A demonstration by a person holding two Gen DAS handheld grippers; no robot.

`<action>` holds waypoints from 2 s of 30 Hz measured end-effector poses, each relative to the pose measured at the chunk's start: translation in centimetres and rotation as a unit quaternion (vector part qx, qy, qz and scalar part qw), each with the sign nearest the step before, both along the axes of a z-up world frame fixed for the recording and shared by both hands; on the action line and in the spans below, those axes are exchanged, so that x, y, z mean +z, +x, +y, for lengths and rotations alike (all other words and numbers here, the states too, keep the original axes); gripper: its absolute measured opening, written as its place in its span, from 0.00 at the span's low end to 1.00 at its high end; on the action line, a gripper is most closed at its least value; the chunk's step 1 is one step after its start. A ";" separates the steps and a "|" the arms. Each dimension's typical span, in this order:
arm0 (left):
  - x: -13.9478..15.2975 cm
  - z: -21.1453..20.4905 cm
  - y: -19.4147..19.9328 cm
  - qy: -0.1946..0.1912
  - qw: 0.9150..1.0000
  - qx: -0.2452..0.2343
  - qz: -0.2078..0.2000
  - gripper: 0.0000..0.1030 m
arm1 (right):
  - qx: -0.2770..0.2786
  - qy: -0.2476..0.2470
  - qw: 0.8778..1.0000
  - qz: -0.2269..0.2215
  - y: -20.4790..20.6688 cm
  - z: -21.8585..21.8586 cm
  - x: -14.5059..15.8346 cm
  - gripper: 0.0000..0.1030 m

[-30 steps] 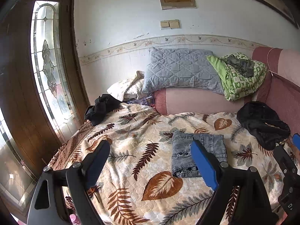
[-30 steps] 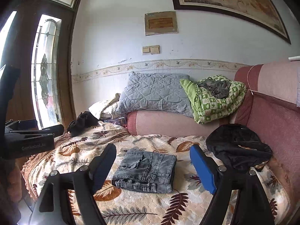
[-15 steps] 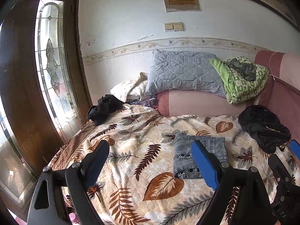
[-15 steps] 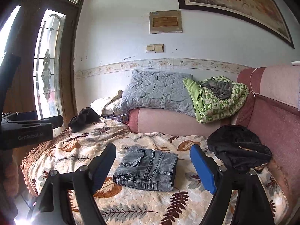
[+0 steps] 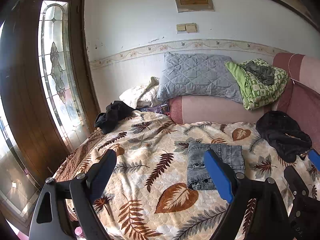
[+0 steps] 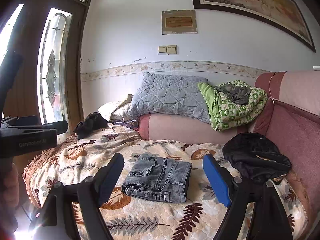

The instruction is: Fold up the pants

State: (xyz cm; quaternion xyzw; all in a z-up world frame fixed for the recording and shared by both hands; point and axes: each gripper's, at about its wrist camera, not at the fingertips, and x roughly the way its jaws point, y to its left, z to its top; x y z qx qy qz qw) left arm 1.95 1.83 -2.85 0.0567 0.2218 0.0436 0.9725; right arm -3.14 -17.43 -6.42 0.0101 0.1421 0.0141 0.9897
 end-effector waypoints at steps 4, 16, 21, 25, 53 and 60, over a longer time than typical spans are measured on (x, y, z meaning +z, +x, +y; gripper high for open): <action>0.0 0.0 -0.1 -0.001 1.000 0.000 -0.001 0.87 | 0.000 0.000 1.000 -0.001 0.1 0.0 -0.1 0.81; 0.4 0.1 -0.5 -0.001 1.000 0.002 -0.009 0.87 | 0.003 0.001 1.000 0.000 0.2 0.1 -0.1 0.81; 0.5 0.1 -0.5 -0.001 1.000 0.002 -0.009 0.87 | 0.003 0.001 1.000 -0.001 0.2 0.0 0.0 0.82; 0.5 0.0 -0.6 -0.001 1.000 0.002 -0.009 0.87 | 0.004 0.002 1.000 -0.001 0.1 0.0 0.1 0.81; 0.8 0.2 -1.1 -0.011 1.000 -0.009 -0.008 0.87 | 0.010 -0.003 1.000 0.005 0.2 0.1 -0.3 0.82; 0.8 0.1 -1.1 -0.013 1.000 -0.013 -0.008 0.87 | 0.010 -0.003 1.000 0.005 0.4 0.2 -0.4 0.82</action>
